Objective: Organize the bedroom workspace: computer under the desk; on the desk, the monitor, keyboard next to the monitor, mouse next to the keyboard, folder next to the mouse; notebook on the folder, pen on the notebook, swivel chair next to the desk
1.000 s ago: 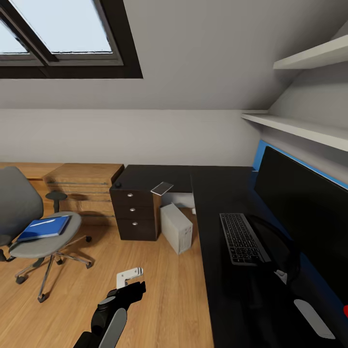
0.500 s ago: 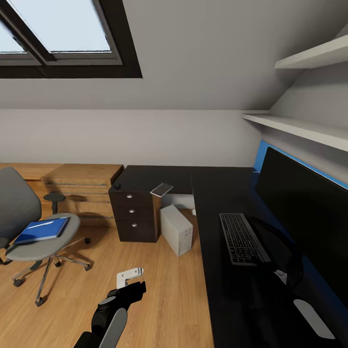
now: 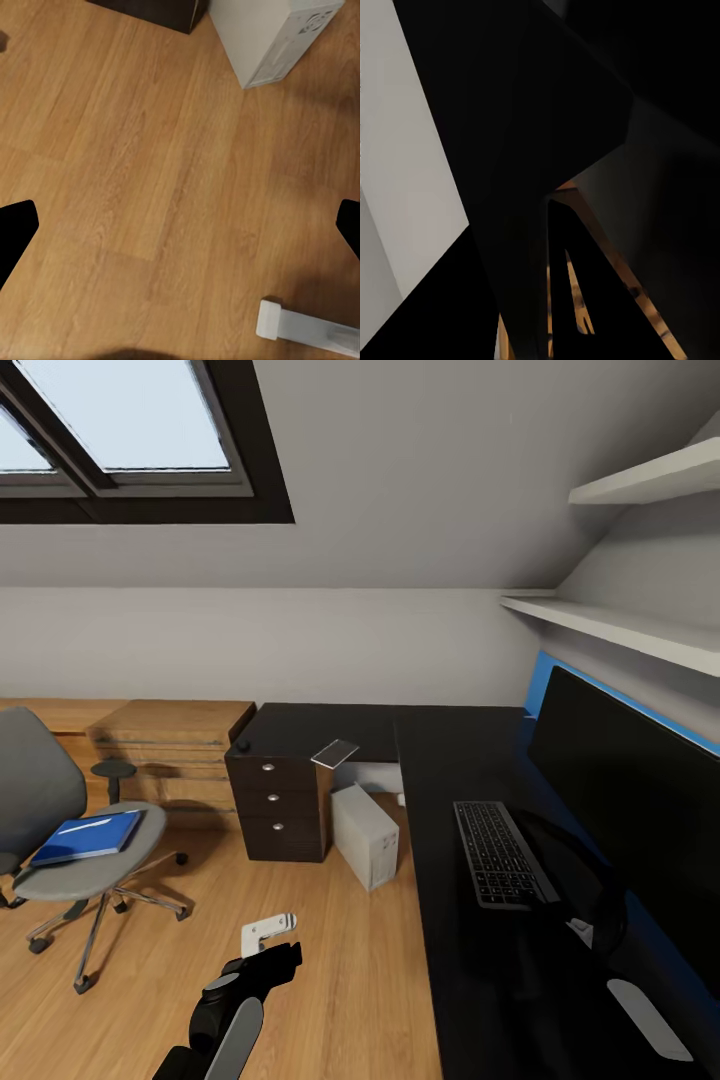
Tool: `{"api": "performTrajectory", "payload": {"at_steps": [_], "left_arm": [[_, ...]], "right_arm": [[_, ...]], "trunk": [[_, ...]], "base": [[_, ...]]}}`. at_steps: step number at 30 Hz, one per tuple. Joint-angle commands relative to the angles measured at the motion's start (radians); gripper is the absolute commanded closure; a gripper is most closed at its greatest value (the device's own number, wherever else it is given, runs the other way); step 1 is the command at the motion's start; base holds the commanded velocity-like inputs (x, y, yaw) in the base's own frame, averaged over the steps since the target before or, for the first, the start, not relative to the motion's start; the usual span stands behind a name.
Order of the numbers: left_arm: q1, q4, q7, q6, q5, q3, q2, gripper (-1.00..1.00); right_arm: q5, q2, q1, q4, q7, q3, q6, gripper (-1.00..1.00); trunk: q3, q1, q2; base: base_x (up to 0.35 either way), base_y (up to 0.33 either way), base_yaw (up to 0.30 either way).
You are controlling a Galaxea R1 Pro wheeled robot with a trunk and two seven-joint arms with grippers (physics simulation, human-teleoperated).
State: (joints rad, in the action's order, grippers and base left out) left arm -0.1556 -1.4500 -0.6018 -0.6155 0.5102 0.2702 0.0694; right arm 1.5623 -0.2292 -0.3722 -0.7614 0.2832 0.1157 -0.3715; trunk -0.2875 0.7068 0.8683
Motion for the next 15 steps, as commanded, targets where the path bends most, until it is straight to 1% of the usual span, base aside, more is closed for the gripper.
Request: {"api": "performTrajectory", "payload": {"at_steps": [1, 4, 15], "left_arm": [[-0.001, -0.001, -0.01, -0.001, 0.01, 0.001, 0.0, -1.0], [-0.001, -0.001, -0.01, -0.001, 0.011, 0.001, 0.0, -1.0], [-0.001, -0.001, -0.01, -0.001, 0.011, 0.001, 0.0, -1.0]], "right_arm": [[0.007, 0.0, -0.001, 0.001, 0.002, 0.002, -0.007, 1.0], [0.007, 0.0, -0.001, 0.001, 0.002, 0.002, -0.007, 1.0], [0.004, -0.001, -0.001, 0.001, 0.002, 0.001, -0.007, 1.0]], "trunk": [[0.002, -0.004, -0.006], [0.011, -0.015, -0.027], [0.011, -0.015, -0.027]], "base": [[0.0, 0.0, 0.0], [0.0, 0.0, 0.0], [0.0, 0.0, 0.0]]}}
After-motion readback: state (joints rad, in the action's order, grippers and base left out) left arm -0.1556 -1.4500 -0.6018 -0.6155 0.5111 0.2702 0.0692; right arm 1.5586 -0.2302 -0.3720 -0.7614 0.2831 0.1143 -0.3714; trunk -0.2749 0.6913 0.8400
